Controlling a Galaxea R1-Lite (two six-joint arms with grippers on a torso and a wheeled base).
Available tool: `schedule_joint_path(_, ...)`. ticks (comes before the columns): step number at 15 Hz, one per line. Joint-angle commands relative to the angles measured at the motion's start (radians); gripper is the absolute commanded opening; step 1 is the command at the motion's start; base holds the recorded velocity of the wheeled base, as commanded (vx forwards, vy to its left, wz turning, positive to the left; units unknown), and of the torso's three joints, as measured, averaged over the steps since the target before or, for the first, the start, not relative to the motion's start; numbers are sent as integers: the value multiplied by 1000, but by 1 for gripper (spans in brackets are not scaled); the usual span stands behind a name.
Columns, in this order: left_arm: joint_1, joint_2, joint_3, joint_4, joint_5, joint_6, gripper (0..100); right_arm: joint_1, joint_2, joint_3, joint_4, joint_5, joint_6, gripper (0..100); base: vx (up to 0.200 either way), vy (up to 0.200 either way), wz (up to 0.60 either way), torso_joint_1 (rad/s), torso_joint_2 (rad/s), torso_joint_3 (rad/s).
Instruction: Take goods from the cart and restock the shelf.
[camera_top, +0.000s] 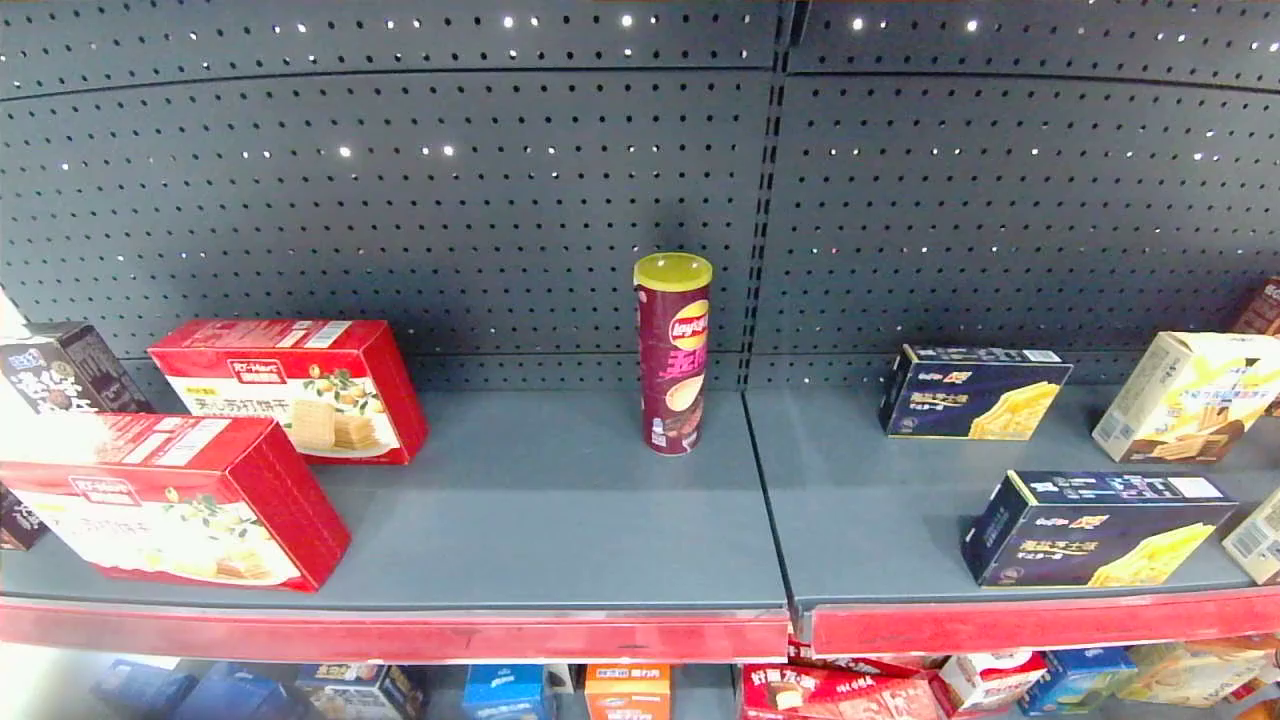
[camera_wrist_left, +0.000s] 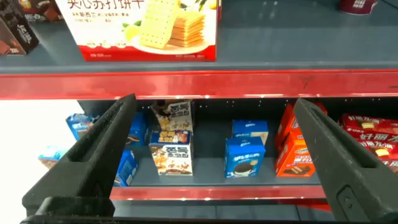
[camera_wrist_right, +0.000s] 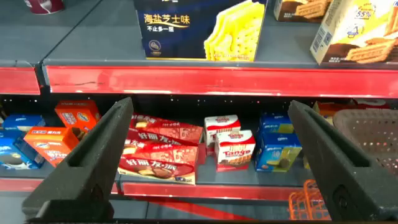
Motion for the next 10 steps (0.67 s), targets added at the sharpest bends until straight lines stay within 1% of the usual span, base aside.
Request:
schedule_joint_path(1, 0, 1, 0, 0, 0, 0, 100, 0, 3, 0, 0, 0, 0, 100, 0, 0, -600, -12, 2, 2)
schedule_joint_path(10, 0, 1, 0, 0, 0, 0, 100, 2, 17, 0, 0, 0, 0, 100, 0, 0, -600, 4, 4, 0)
